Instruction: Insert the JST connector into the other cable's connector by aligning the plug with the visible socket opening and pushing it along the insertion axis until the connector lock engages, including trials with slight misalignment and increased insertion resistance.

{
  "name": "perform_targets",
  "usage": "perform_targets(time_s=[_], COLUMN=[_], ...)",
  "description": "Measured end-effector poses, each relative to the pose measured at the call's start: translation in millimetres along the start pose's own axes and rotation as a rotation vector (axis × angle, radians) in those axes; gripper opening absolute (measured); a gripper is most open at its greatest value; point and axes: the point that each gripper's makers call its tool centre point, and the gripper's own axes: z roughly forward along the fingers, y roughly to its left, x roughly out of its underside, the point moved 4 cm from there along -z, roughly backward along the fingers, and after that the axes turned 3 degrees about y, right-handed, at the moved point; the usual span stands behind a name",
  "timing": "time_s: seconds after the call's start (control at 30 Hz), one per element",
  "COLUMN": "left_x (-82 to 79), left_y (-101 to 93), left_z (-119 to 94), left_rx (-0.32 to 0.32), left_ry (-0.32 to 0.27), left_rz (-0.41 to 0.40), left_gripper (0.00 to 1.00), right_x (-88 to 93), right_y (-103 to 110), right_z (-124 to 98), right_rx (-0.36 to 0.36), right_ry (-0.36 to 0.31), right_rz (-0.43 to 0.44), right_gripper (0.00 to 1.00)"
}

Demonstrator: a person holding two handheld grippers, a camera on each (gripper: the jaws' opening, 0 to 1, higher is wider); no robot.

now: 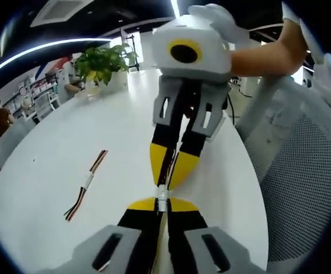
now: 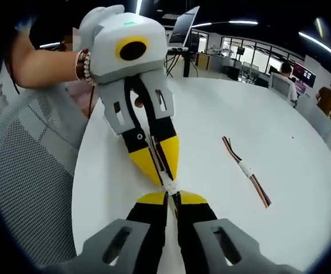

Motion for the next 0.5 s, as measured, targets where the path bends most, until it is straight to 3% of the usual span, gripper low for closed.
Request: perform_targets(time_s=[0.3, 0.5], left_x=[1.5, 0.5], left_y=[-2.1, 3.7], left_z=[1.3, 4.2], left_rx=[0.005, -0.041], left_ry=[0.009, 0.014], left_rz=[0.003, 0.032], left_gripper=[0.0, 0.0], right_x=[2.1, 0.5], right_y=[1.4, -4.9], right_z=[2.2, 2.9], right_rx=[-0.008, 0.038], right_ry=[0.006, 0.011], right_rz=[-0.004, -0.043], right_gripper=[0.03, 0.03])
